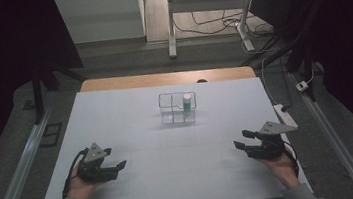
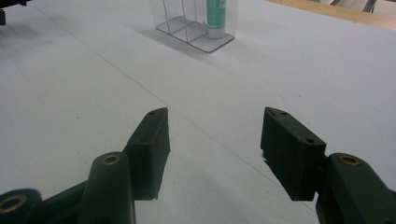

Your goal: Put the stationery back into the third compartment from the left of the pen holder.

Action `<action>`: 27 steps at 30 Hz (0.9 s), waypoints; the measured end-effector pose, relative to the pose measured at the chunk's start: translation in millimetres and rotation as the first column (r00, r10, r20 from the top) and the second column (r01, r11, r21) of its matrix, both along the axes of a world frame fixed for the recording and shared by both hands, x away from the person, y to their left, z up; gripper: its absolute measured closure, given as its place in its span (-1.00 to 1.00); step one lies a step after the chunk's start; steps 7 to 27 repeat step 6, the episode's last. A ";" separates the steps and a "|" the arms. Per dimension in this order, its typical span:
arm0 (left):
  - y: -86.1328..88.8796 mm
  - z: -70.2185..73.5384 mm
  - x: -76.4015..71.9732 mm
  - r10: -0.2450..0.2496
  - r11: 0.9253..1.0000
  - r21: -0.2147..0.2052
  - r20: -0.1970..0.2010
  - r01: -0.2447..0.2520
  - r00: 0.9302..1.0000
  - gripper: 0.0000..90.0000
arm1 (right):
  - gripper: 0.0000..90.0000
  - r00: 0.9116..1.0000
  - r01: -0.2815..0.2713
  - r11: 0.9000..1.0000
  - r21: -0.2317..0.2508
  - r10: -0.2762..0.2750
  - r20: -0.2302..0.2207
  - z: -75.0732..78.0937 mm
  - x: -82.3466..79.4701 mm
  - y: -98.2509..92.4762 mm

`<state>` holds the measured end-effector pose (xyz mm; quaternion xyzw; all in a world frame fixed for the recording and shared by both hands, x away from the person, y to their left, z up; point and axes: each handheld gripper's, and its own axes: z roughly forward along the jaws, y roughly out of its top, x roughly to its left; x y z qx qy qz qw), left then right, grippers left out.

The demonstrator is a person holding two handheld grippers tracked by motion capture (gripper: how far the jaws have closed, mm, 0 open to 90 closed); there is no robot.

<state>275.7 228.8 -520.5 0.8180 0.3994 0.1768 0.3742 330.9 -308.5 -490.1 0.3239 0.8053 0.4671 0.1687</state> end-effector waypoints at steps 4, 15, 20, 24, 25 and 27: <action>0.4 0.3 0.1 0.001 1.000 -0.004 0.001 -0.001 1.000 -0.42 | -0.10 1.000 -0.004 1.000 -0.005 0.004 -0.002 -1.6 1.1 0.7; 1.2 0.4 0.5 0.003 1.000 -0.005 0.002 -0.003 1.000 -0.42 | -0.10 1.000 -0.011 1.000 -0.007 0.011 -0.003 -2.5 1.4 2.0; 1.2 0.4 0.5 0.003 1.000 -0.005 0.002 -0.003 1.000 -0.42 | -0.10 1.000 -0.011 1.000 -0.007 0.011 -0.003 -2.5 1.4 2.0; 1.2 0.4 0.5 0.003 1.000 -0.005 0.002 -0.003 1.000 -0.42 | -0.10 1.000 -0.011 1.000 -0.007 0.011 -0.003 -2.5 1.4 2.0; 1.2 0.4 0.5 0.003 1.000 -0.005 0.002 -0.003 1.000 -0.42 | -0.10 1.000 -0.011 1.000 -0.007 0.011 -0.003 -2.5 1.4 2.0; 1.2 0.4 0.5 0.003 1.000 -0.005 0.002 -0.003 1.000 -0.42 | -0.10 1.000 -0.011 1.000 -0.007 0.011 -0.003 -2.5 1.4 2.0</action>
